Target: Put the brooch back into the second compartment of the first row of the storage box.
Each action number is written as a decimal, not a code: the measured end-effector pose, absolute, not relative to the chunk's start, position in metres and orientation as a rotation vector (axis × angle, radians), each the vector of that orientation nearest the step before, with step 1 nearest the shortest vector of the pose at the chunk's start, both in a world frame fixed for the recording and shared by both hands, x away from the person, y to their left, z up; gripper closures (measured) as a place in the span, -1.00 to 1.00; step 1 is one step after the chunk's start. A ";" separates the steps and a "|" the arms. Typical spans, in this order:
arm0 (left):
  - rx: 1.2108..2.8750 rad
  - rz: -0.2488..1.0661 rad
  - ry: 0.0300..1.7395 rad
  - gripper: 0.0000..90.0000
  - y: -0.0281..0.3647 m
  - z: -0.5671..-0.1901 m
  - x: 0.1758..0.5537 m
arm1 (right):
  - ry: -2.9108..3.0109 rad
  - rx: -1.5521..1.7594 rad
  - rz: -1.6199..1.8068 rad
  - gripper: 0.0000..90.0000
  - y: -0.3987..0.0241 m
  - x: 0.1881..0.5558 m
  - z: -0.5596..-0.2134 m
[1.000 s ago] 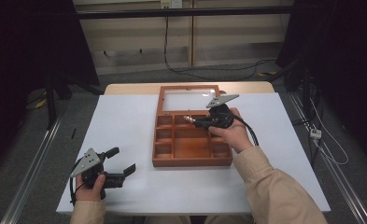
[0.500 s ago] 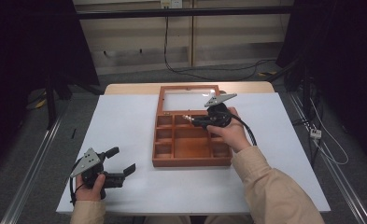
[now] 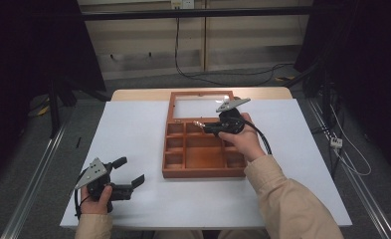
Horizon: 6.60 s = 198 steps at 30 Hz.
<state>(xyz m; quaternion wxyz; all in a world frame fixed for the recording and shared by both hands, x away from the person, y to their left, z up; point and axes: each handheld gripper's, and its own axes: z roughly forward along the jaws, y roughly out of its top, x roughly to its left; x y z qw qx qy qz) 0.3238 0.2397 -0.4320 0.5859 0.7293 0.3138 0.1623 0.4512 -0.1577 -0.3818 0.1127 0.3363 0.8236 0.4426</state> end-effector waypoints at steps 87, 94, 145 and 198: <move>1.703 0.370 0.725 -0.90 0.238 -0.432 0.324 | 2.368 1.095 1.293 0.79 -0.131 0.480 -0.411; 1.704 0.370 0.725 -0.90 0.238 -0.432 0.325 | 2.371 1.109 1.285 0.79 -0.129 0.481 -0.413; 1.711 0.373 0.719 -0.90 0.232 -0.431 0.326 | 2.320 1.139 1.280 -0.47 -0.141 0.458 -0.397; 1.712 0.373 0.722 -0.90 0.232 -0.431 0.326 | 2.280 1.019 1.316 -0.65 -0.218 0.353 -0.398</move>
